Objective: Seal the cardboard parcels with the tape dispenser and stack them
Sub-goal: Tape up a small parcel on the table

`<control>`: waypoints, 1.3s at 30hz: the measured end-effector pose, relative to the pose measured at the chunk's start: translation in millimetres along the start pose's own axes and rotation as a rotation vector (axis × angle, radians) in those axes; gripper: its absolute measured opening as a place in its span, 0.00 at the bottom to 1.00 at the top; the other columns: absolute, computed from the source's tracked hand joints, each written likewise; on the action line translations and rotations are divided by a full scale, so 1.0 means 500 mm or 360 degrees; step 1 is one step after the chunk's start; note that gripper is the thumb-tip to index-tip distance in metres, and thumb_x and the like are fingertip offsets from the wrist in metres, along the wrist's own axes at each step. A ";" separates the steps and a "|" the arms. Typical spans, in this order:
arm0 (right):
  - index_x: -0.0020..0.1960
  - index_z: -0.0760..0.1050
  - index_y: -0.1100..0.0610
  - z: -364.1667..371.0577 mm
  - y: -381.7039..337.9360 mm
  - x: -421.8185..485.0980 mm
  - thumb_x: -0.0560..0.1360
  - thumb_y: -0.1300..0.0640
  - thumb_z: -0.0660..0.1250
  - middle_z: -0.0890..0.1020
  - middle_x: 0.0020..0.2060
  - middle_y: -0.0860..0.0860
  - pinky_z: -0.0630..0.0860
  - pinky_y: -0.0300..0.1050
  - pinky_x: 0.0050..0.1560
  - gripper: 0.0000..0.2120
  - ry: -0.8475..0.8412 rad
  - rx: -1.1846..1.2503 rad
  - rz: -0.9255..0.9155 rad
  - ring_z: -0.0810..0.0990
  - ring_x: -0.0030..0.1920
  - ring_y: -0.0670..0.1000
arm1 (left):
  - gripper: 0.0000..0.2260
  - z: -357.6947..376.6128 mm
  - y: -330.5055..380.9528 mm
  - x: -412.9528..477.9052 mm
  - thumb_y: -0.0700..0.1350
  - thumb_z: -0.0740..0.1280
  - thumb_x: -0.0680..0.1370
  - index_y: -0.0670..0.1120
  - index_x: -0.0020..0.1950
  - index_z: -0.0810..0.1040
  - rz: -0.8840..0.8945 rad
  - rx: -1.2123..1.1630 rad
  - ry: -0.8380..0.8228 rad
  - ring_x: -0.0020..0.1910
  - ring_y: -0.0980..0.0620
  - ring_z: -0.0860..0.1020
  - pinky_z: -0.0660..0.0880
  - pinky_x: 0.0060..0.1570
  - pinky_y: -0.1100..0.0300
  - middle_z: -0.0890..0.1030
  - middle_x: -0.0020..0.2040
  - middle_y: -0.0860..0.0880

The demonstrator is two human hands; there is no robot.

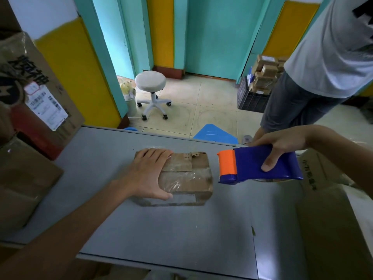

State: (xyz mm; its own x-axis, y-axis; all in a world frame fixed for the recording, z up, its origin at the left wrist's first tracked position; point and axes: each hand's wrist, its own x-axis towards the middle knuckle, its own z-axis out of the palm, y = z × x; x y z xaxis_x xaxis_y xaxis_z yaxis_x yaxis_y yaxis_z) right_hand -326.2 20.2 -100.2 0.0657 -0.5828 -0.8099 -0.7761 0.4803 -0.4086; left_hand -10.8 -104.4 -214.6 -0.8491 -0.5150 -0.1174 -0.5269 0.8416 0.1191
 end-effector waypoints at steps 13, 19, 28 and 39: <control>0.56 0.74 0.45 -0.013 0.069 -0.007 0.48 0.38 0.77 0.80 0.50 0.42 0.74 0.45 0.54 0.37 0.0116 -0.0165 0.0186 0.79 0.49 0.46 | 0.52 0.004 -0.012 0.011 0.74 0.59 0.56 0.51 0.74 0.52 0.0012 -0.0003 -0.0032 0.70 0.51 0.59 0.52 0.70 0.54 0.60 0.71 0.52; 0.64 0.69 0.47 0.044 0.046 0.067 0.68 0.50 0.74 0.78 0.55 0.47 0.76 0.42 0.52 0.27 0.0019 -0.0158 0.0204 0.78 0.53 0.48 | 0.53 0.006 -0.008 0.009 0.76 0.55 0.54 0.51 0.74 0.52 0.0010 0.0037 -0.0025 0.70 0.52 0.59 0.52 0.70 0.54 0.60 0.72 0.52; 0.72 0.62 0.49 0.063 -0.003 0.146 0.73 0.56 0.70 0.75 0.58 0.47 0.72 0.38 0.48 0.30 0.0041 -0.0281 -0.0047 0.74 0.55 0.48 | 0.52 0.014 -0.010 0.012 0.76 0.57 0.56 0.50 0.73 0.56 0.0030 0.0039 0.0033 0.69 0.51 0.62 0.55 0.69 0.52 0.63 0.71 0.51; 0.75 0.54 0.48 0.134 -0.012 0.162 0.73 0.49 0.69 0.74 0.65 0.51 0.72 0.52 0.61 0.36 0.0633 -0.0815 -0.0085 0.73 0.63 0.54 | 0.53 0.004 -0.015 0.015 0.76 0.55 0.55 0.49 0.74 0.54 0.0017 0.0055 0.0049 0.69 0.50 0.61 0.54 0.68 0.53 0.62 0.71 0.49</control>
State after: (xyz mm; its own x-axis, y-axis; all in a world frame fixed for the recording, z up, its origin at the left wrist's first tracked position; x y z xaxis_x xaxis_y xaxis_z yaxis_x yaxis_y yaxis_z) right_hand -274.0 13.8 -191.6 -0.0483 -0.8425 -0.5365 -0.9854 0.1278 -0.1121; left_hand -13.0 -114.2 -218.6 -0.8558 -0.5101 -0.0857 -0.5165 0.8520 0.0860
